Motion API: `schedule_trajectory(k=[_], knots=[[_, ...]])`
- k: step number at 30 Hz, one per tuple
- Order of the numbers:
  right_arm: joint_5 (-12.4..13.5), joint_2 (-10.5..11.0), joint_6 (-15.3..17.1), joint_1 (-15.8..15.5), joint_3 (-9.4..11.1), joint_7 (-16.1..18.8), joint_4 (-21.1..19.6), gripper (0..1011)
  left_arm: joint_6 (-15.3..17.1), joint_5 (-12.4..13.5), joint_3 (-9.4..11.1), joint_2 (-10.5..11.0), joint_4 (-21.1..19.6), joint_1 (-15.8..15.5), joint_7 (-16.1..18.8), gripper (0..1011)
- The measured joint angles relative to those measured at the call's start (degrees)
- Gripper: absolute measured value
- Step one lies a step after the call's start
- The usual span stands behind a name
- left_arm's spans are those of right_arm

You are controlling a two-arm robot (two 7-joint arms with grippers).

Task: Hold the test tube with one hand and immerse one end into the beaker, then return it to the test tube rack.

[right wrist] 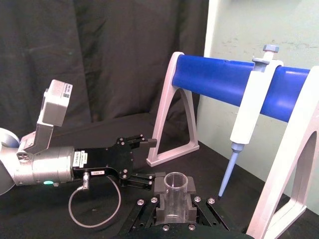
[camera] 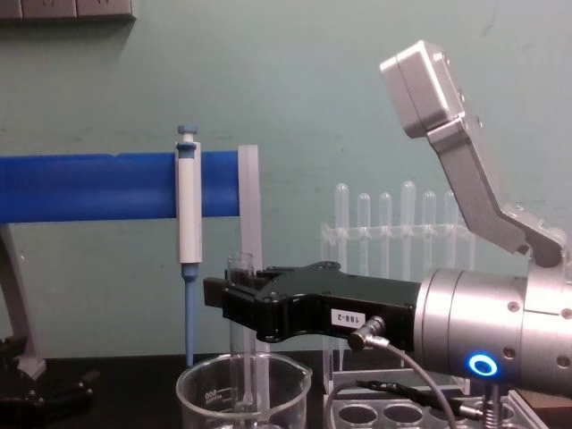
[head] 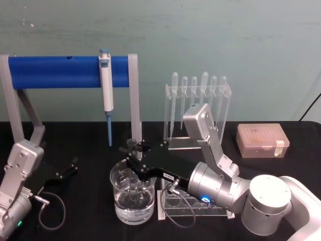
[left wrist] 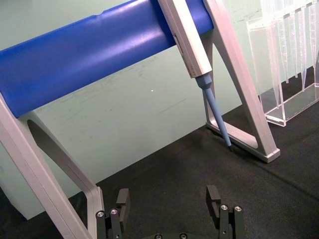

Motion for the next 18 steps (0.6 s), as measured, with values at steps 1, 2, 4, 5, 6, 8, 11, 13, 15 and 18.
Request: schedule_trajectory(k=[1, 2, 4, 5, 6, 8, 11, 13, 15, 18], knots=[[0.0, 0.0, 0.0, 0.0, 0.0, 0.0, 0.0, 224, 0.0, 0.0, 0.0, 0.0, 0.0, 0.0, 0.0, 1000], [0.0, 0.0, 0.0, 0.0, 0.0, 0.0, 0.0, 225, 0.0, 0.0, 0.0, 0.0, 0.0, 0.0, 0.0, 1000], [0.0, 0.0, 0.0, 0.0, 0.0, 0.0, 0.0, 225, 0.0, 0.0, 0.0, 0.0, 0.0, 0.0, 0.0, 1000], [0.0, 0.0, 0.0, 0.0, 0.0, 0.0, 0.0, 224, 0.0, 0.0, 0.0, 0.0, 0.0, 0.0, 0.0, 1000], [0.0, 0.0, 0.0, 0.0, 0.0, 0.0, 0.0, 225, 0.0, 0.0, 0.0, 0.0, 0.0, 0.0, 0.0, 1000], [0.0, 0.0, 0.0, 0.0, 0.0, 0.0, 0.0, 225, 0.0, 0.0, 0.0, 0.0, 0.0, 0.0, 0.0, 1000], [0.0, 0.0, 0.0, 0.0, 0.0, 0.0, 0.0, 225, 0.0, 0.0, 0.0, 0.0, 0.0, 0.0, 0.0, 1000], [0.0, 0.0, 0.0, 0.0, 0.0, 0.0, 0.0, 225, 0.0, 0.0, 0.0, 0.0, 0.0, 0.0, 0.0, 1000], [0.0, 0.0, 0.0, 0.0, 0.0, 0.0, 0.0, 225, 0.0, 0.0, 0.0, 0.0, 0.0, 0.0, 0.0, 1000], [0.0, 0.0, 0.0, 0.0, 0.0, 0.0, 0.0, 225, 0.0, 0.0, 0.0, 0.0, 0.0, 0.0, 0.0, 1000]])
